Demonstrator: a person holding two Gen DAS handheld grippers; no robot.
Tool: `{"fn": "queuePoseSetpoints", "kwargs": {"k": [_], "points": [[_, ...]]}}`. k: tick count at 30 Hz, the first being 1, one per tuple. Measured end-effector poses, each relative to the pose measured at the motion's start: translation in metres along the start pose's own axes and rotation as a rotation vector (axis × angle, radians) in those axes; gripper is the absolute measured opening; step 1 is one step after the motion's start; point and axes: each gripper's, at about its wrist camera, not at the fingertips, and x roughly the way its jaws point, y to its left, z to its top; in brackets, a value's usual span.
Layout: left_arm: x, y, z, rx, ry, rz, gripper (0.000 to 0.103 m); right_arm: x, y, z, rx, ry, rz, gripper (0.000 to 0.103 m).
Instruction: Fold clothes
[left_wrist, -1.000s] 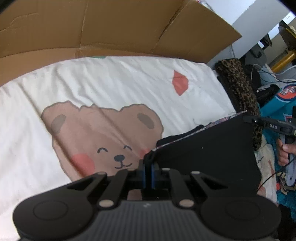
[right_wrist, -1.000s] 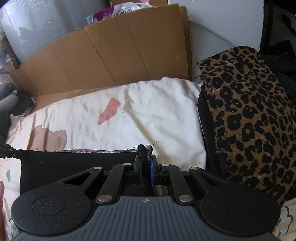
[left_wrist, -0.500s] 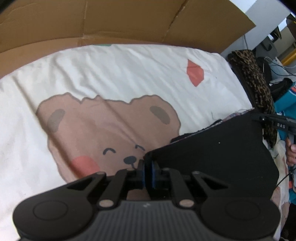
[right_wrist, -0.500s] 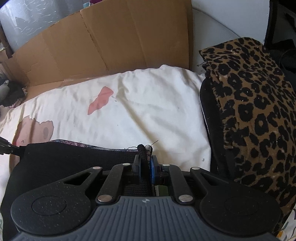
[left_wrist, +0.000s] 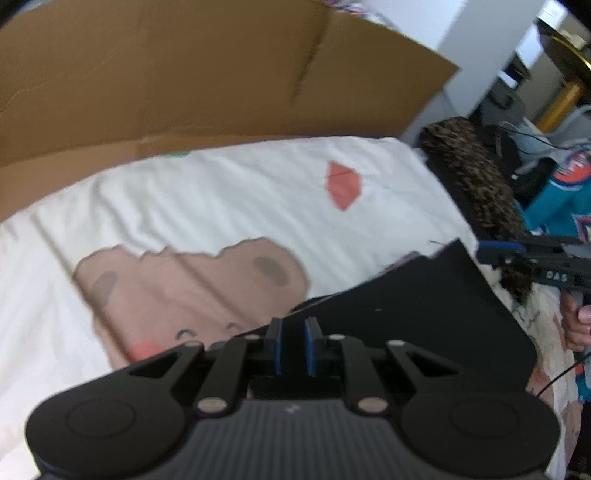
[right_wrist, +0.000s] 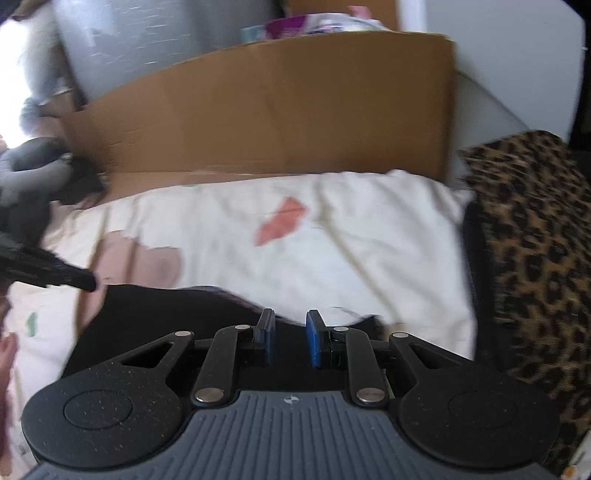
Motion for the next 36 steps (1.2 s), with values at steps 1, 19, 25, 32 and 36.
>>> {"fn": "queuePoseSetpoints", "kwargs": {"k": [1,19,25,32,36], "points": [[0.000,-0.003,0.000,0.012,-0.003,-0.005,0.012,0.001,0.007,0.000,-0.008,0.002,0.020,0.019],[0.026,-0.040,-0.019,0.137,0.030,-0.048,0.012,0.040,0.051,-0.007,-0.111,0.056,0.053,0.019],[0.041,-0.039,-0.022,0.137,0.057,-0.029,0.014,0.056,0.048,-0.007,-0.105,0.067,0.060,0.019],[0.049,-0.036,-0.025,0.136,0.071,-0.028,0.015,0.067,0.053,-0.021,-0.163,0.058,0.041,0.020],[0.046,-0.038,-0.024,0.128,0.069,-0.022,0.014,0.068,0.051,-0.019,-0.146,0.068,0.039,0.020]]}}
